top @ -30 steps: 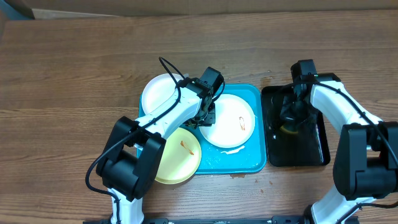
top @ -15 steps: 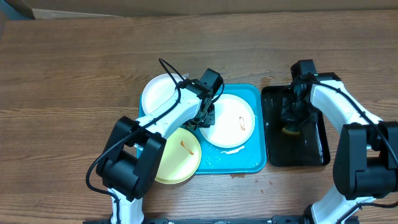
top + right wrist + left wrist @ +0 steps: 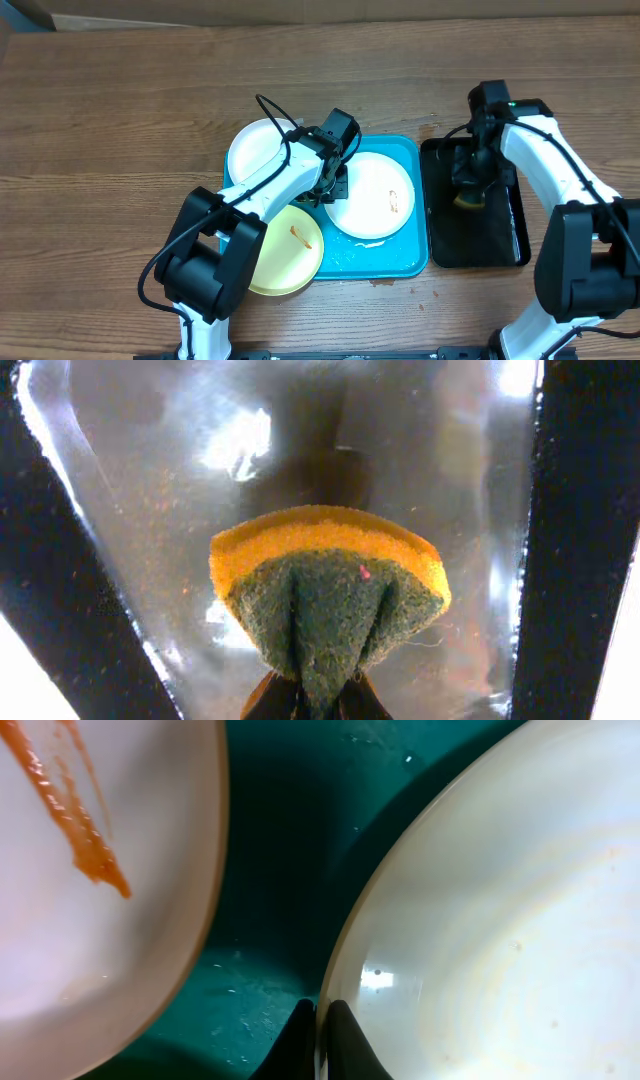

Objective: Clean dirty plates on tray and stack at the side
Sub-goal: 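Move the sponge to the right white plate and scrub it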

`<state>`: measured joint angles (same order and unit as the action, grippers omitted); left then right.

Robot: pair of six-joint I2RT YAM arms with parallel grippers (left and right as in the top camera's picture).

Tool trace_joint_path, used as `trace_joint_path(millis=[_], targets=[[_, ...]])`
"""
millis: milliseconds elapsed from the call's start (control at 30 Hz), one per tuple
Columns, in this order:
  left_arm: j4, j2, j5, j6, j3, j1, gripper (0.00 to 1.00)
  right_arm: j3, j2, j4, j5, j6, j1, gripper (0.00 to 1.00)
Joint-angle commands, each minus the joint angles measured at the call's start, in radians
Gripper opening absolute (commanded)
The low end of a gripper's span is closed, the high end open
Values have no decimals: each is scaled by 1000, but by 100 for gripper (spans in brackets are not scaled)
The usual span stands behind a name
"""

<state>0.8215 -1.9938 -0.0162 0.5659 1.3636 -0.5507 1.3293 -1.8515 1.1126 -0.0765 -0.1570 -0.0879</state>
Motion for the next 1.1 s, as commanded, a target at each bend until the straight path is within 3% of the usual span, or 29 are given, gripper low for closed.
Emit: trace_joint_path(millis=[0,267,433,533,667,800,1067], targets=[[2,-7,-69,-13,-5,24,4,47,37,0,44,7,-26,4],[-12,-7,-144,-13,-5,64,4,145,39,69,81,59,-57,4],[-27,-7,-146,-14,-5,64,18,152,39,63,220,132,-86,4],[-33,-7,-146,-13,-5,64,5,152,39,43,254,132,-124,4],[-36,-7,-146,-12,-5,64,4,151,39,31,221,123,-199,4],[-23,-7,-146,-8,-5,64,4,146,39,18,72,18,-280,4],[4,-7,-137,82,-5,66,4,79,39,-104,-70,-27,-374,4]])
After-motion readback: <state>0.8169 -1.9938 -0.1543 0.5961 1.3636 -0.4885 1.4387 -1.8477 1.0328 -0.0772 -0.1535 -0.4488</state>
